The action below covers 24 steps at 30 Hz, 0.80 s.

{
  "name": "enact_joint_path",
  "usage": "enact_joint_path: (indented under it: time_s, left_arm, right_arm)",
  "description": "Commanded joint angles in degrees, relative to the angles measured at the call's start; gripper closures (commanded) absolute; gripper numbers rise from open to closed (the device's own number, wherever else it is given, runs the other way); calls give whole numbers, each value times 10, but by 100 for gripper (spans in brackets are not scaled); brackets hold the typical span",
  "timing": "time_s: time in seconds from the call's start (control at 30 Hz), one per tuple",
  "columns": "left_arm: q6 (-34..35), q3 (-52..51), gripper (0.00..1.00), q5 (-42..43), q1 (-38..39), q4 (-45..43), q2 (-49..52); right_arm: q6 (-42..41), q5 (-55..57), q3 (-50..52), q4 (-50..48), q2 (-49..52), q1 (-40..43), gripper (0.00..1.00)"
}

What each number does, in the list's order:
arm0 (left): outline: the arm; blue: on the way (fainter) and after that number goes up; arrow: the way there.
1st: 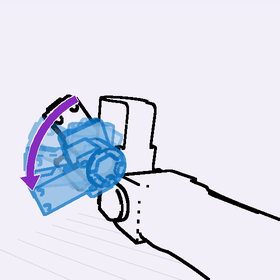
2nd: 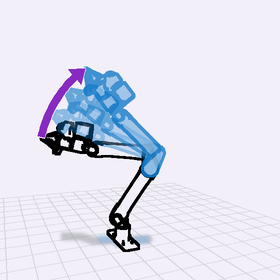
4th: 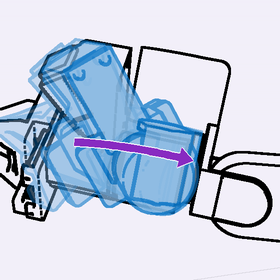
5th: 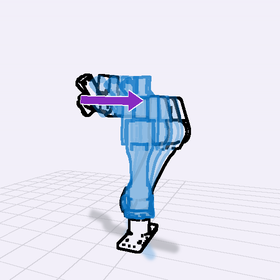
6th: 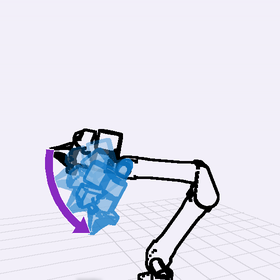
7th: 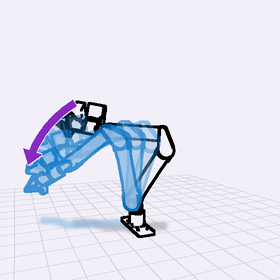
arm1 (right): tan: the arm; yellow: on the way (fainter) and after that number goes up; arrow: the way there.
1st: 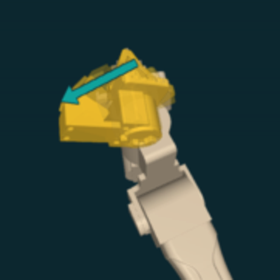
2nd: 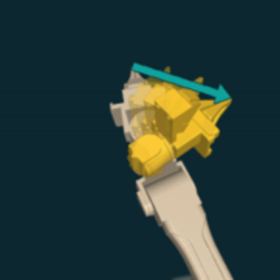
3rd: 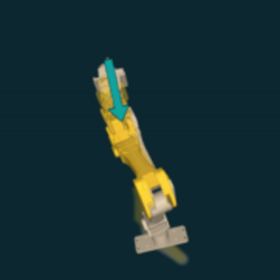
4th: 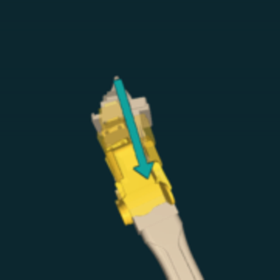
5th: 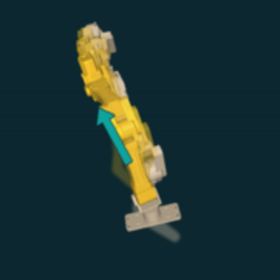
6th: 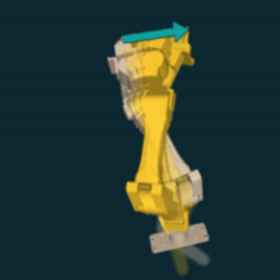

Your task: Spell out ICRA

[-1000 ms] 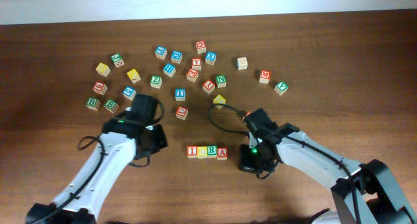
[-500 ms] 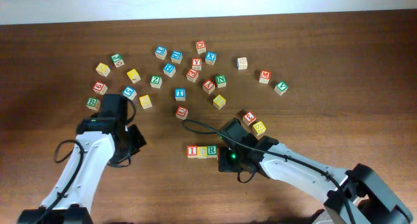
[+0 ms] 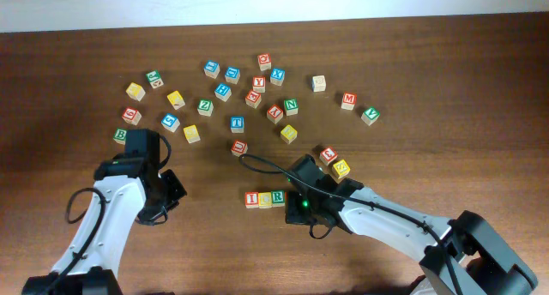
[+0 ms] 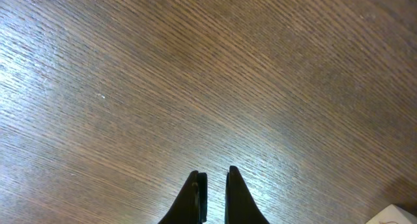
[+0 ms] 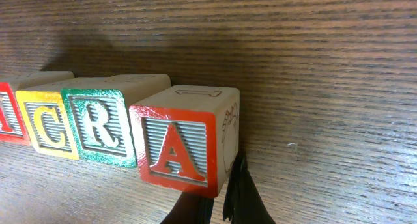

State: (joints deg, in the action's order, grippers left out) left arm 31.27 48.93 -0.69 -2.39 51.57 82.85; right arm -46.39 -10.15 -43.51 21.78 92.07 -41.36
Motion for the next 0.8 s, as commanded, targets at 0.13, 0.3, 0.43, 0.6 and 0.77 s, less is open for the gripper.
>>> enact_joint_path:
  time_s: [0.13, 0.3, 0.43, 0.6, 0.77]
  left_arm:
    - [-1, -14, 97, 0, -3, -12, -3]
    - [-25, -14, 97, 25, -2, -27, -3]
    - [-25, -14, 97, 26, -2, -29, -3]
    - [-25, -14, 96, 26, -2, -29, -3]
    - [-25, -19, 96, 26, -2, -33, -3]
  right_arm:
    - [-5, -1, -4, 0, 10, -4, 96]
    - [-7, 0, -4, -2, 10, -3, 96]
    - [-7, 3, -4, -6, 10, -3, 96]
    - [-7, 5, -4, -3, 10, -2, 96]
    - [-7, 12, -5, -2, 10, -2, 96]
